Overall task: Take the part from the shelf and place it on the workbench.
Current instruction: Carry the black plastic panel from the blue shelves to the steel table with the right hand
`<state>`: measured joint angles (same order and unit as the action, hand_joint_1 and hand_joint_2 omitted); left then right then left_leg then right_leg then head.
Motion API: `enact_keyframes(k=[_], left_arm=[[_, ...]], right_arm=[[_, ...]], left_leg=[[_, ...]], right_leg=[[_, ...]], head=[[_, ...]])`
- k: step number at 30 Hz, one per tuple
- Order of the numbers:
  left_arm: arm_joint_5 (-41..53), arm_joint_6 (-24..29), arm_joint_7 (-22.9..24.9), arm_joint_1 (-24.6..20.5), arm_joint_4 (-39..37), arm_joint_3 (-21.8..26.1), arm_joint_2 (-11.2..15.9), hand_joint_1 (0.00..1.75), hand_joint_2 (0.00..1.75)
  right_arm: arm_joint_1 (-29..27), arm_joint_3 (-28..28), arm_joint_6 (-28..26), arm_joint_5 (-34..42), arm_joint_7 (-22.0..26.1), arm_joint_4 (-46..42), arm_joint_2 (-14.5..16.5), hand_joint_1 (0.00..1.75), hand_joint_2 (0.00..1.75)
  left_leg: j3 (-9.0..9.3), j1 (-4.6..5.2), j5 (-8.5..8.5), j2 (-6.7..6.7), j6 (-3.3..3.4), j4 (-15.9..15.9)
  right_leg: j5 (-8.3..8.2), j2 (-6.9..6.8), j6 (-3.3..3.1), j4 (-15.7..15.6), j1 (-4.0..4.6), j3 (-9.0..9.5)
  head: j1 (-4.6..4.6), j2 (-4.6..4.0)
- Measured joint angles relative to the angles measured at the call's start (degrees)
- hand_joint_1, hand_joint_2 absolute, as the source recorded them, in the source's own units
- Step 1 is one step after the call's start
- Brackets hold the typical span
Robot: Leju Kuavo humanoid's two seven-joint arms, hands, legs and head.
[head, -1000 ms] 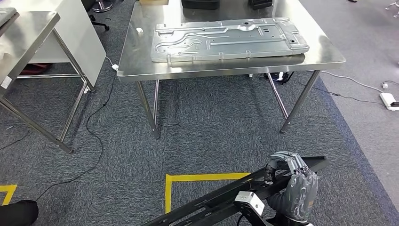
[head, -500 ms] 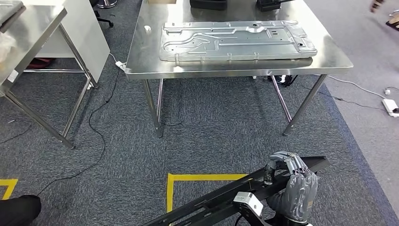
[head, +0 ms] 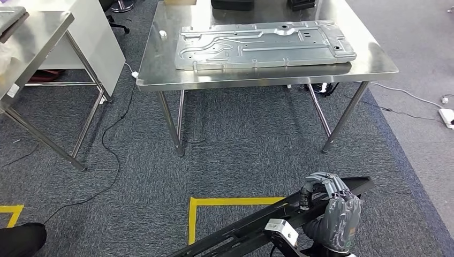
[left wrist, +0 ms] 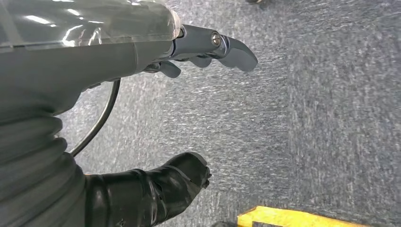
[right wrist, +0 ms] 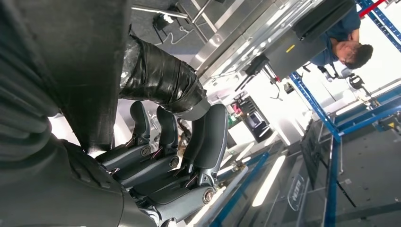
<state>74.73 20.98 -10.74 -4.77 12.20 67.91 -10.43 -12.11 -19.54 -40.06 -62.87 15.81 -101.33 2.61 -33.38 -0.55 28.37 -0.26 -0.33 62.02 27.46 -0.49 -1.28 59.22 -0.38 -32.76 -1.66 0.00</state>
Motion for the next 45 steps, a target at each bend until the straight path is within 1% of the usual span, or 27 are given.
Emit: enact_keyframes(k=[2, 4, 6, 7, 9, 10, 11, 12, 14, 16, 18, 21, 23, 25, 26, 27, 28, 30, 31, 32, 35, 37, 40, 41, 42, 43, 45], left_arm=[[0.0, -0.9, -0.4, -0.1, 0.0, 0.0, 0.0, 0.0, 1.75], [0.0, -1.7, -0.7, 0.0, 0.0, 0.0, 0.0, 0.0, 1.75], [0.0, -2.2, -0.9, 0.1, 0.0, -0.1, 0.0, 0.0, 1.75], [0.0, -2.3, -0.9, 0.1, 0.0, -0.1, 0.0, 0.0, 1.75], [0.0, -2.5, -1.0, 0.1, 0.0, -0.1, 0.0, 0.0, 1.75], [0.1, -2.6, -1.0, 0.1, 0.0, -0.1, 0.0, 0.0, 1.75], [0.2, -2.6, -1.1, 0.1, 0.0, -0.1, 0.0, 0.0, 1.75], [0.2, -2.6, -1.2, 0.1, 0.0, -0.1, 0.0, 0.0, 1.75], [0.4, -2.7, -1.5, 0.1, 0.0, -0.2, 0.0, 0.0, 1.75], [0.7, -2.8, -1.7, 0.0, 0.0, -0.3, -0.1, 0.0, 1.75], [0.8, -2.8, -1.9, 0.0, 0.0, -0.3, -0.1, 0.0, 1.75], [0.9, -3.0, -2.1, 0.0, 0.0, -0.3, -0.1, 0.0, 1.75], [0.9, -3.2, -2.2, 0.0, 0.0, -0.4, -0.1, 0.0, 1.75], [1.0, -3.3, -2.2, 0.0, 0.0, -0.4, -0.1, 0.0, 1.75], [1.0, -3.3, -2.2, 0.0, 0.0, -0.4, -0.1, 0.0, 1.75], [1.0, -3.3, -2.2, 0.1, 0.0, -0.4, -0.2, 0.0, 1.75], [1.0, -3.4, -2.2, 0.1, 0.0, -0.4, -0.1, 0.0, 1.75], [1.0, -3.4, -2.2, 0.1, 0.0, -0.4, -0.1, 0.0, 1.75], [1.0, -3.4, -2.2, 0.1, 0.0, -0.4, 0.0, 0.0, 1.75], [1.0, -3.4, -2.2, 0.1, 0.0, -0.4, 0.0, 0.0, 1.75], [1.1, -3.4, -2.2, 0.0, 0.0, -0.4, 0.0, 0.0, 1.75], [1.2, -3.5, -2.3, 0.1, 0.0, -0.4, 0.0, 0.0, 1.75], [1.4, -3.6, -2.5, 0.0, 0.0, -0.5, 0.0, 0.0, 1.75], [1.4, -3.6, -2.6, 0.0, 0.0, -0.6, 0.0, 0.0, 1.75], [1.5, -3.7, -2.6, 0.1, 0.0, -0.7, 0.0, 0.0, 1.75], [1.5, -3.7, -2.7, 0.1, 0.0, -0.7, -0.1, 0.0, 1.75], [1.5, -3.8, -2.8, 0.1, 0.0, -0.9, -0.2, 0.0, 1.75]], right_arm=[[0.0, 0.0, 0.0, 0.0, 0.7, -0.1, 0.1, 1.75, 1.75], [0.0, 0.0, 0.0, 0.0, 1.4, -0.4, 0.2, 1.75, 1.75], [0.1, 0.1, 0.0, 0.0, 1.6, -0.8, 0.3, 1.75, 1.75], [0.2, 0.1, 0.0, 0.0, 1.6, -1.0, 0.3, 1.75, 1.75], [0.3, 0.2, 0.0, 0.0, 1.5, -1.1, 0.3, 1.75, 1.75], [0.4, 0.3, 0.0, -0.1, 1.4, -1.1, 0.3, 1.75, 1.75], [0.5, 0.3, 0.0, -0.2, 1.1, -1.1, 0.3, 1.75, 1.75], [0.7, 0.4, 0.0, -0.4, 0.9, -1.1, 0.3, 1.75, 1.75], [1.4, 0.6, 0.0, -0.7, 0.2, -1.1, 0.3, 1.75, 1.75], [2.2, 0.8, 0.0, -0.8, -0.2, -1.1, 0.3, 1.75, 1.75], [2.7, 1.2, 0.0, -0.8, -0.5, -1.1, 0.2, 1.75, 1.75], [3.5, 1.5, 0.0, -0.7, -0.9, -1.0, 0.2, 1.75, 1.75], [4.2, 1.6, 0.0, -0.6, -1.4, -0.8, 0.2, 1.75, 1.75], [4.6, 1.7, 0.0, -0.5, -1.8, -0.5, 0.0, 1.75, 1.75], [4.7, 1.8, 0.0, -0.5, -1.9, -0.3, 0.0, 1.75, 1.75], [4.8, 1.8, 0.0, -0.5, -2.0, -0.1, -0.1, 1.75, 1.75], [4.8, 1.8, 0.0, -0.5, -2.1, 0.0, -0.1, 1.75, 1.75], [5.0, 1.9, 0.0, -0.5, -2.1, 0.2, -0.1, 1.75, 1.75], [5.1, 1.9, 0.0, -0.5, -2.1, 0.2, -0.1, 1.75, 1.75], [5.2, 1.9, 0.0, -0.5, -2.1, 0.2, -0.1, 1.75, 1.75], [5.5, 2.0, 0.0, -0.5, -2.3, 0.4, -0.2, 1.75, 1.75], [5.9, 2.1, 0.0, -0.5, -2.4, 0.6, -0.4, 1.75, 1.75], [6.3, 2.3, 0.0, -0.5, -2.7, 1.0, -0.7, 1.75, 1.75], [6.4, 2.4, 0.0, -0.5, -2.8, 1.2, -0.8, 1.75, 1.75], [6.4, 2.4, 0.0, -0.5, -2.9, 1.4, -0.9, 1.75, 1.75], [6.4, 2.5, 0.0, -0.5, -3.0, 1.5, -1.0, 1.75, 1.75], [6.7, 2.5, 0.0, -0.5, -3.2, 1.7, -1.1, 1.75, 1.75]], left_leg=[[1.64, 0.29, -0.87, 0.05, 0.47, -3.8], [1.69, 0.33, -1.05, -0.01, 0.9, -4.1], [1.89, 0.05, -1.43, 0.05, 1.57, -4.6], [1.97, -0.12, -1.59, 0.11, 1.88, -4.8], [1.92, -0.14, -1.64, 0.17, 2.18, -4.9], [1.92, -0.11, -1.62, 0.15, 2.2, -4.8], [1.95, -0.1, -1.59, 0.12, 2.2, -4.8], [2.0, -0.09, -1.53, 0.08, 2.19, -4.8], [2.19, -0.09, -1.31, -0.03, 2.0, -4.6], [2.14, 0.12, -1.0, -0.1, 1.55, -4.3], [2.03, 0.31, -0.89, -0.12, 0.97, -4.2], [1.76, 0.15, 0.04, -0.08, 0.04, -3.2], [-0.59, -0.01, 3.06, -0.04, -0.41, 1.9], [-4.49, -0.1, 6.39, -0.03, -0.73, 9.8], [-5.84, -0.12, 6.87, -0.03, -0.8, 12.3], [-6.13, -0.11, 6.1, -0.03, -0.77, 12.5], [-5.27, -0.11, 4.28, -0.03, -0.65, 10.4], [-1.6, -0.02, -0.02, 0.01, -0.07, 2.2], [-0.09, 0.1, -1.24, 0.03, 0.24, -1.2], [0.77, 0.23, -1.76, 0.04, 0.51, -3.2], [1.07, 0.29, -1.81, 0.01, 1.13, -4.3], [1.44, -0.04, -2.05, 0.11, 1.85, -4.8], [1.6, -0.1, -2.01, 0.16, 2.51, -5.0], [1.63, -0.07, -1.94, 0.13, 2.53, -4.9], [1.7, -0.06, -1.84, 0.08, 2.52, -4.9], [1.82, -0.07, -1.7, 0.02, 2.45, -4.8], [2.12, -0.08, -1.29, -0.1, 2.12, -4.6]], right_leg=[[0.01, -0.02, 0.47, 0.1, 0.12, -0.12], [-0.08, -0.06, 1.07, 0.0, 0.18, -0.17], [1.06, 0.05, 1.63, 1.5, 0.15, -0.72], [2.52, 0.12, 1.87, 3.7, 0.12, -1.72], [6.19, 0.23, 2.23, 11.0, -0.11, -5.05], [7.27, 0.24, 2.35, 14.2, -0.2, -6.57], [7.36, 0.24, 2.41, 15.8, -0.27, -7.4], [6.33, 0.24, 2.4, 15.1, -0.32, -7.19], [2.28, 0.25, 2.14, 8.2, -0.37, -4.03], [-0.06, 0.32, 1.76, 1.7, -0.16, -1.04], [-0.02, 0.41, 1.44, 0.3, 0.11, -0.51], [-0.28, 0.45, 0.51, -0.2, -0.2, -0.26], [-0.35, 0.33, -0.06, -0.5, -0.37, -0.1], [-0.26, 0.23, -0.3, -0.5, -0.25, -0.11], [-0.21, 0.22, -0.36, -0.5, -0.19, -0.06], [-0.16, 0.24, -0.39, -0.4, -0.14, 0.03], [-0.07, 0.29, -0.37, -0.4, -0.11, 0.19], [0.18, 0.38, -0.17, -0.4, 0.01, 0.58], [0.3, 0.42, 0.04, -0.4, 0.1, 0.64], [0.36, 0.41, 0.29, -0.3, 0.17, 0.6], [0.44, 0.36, 1.11, -0.3, 0.16, 0.49], [1.82, 0.41, 1.66, 1.6, 0.13, -0.22], [6.61, 0.46, 2.3, 11.7, -0.18, -5.15], [7.3, 0.46, 2.46, 14.6, -0.31, -6.72], [6.82, 0.45, 2.58, 15.4, -0.42, -7.39], [5.23, 0.44, 2.62, 14.0, -0.53, -6.94], [1.05, 0.44, 2.44, 6.6, -0.67, -3.7]], head=[[-0.02, 0.0], [-0.03, 0.0], [-0.07, 0.0], [-0.11, 0.0], [-0.17, 0.0], [-0.17, 0.0], [-0.17, 0.0], [-0.17, 0.0], [-0.18, 0.0], [-0.15, 0.0], [-0.11, 0.0], [-0.07, 0.0], [0.01, 0.0], [0.04, 0.0], [0.04, 0.0], [0.04, 0.0], [0.05, 0.0], [0.03, 0.0], [0.03, 0.0], [0.0, 0.0], [-0.01, 0.0], [-0.07, 0.0], [-0.15, 0.0], [-0.15, 0.0], [-0.15, 0.0], [-0.15, 0.0], [-0.15, 0.0]])
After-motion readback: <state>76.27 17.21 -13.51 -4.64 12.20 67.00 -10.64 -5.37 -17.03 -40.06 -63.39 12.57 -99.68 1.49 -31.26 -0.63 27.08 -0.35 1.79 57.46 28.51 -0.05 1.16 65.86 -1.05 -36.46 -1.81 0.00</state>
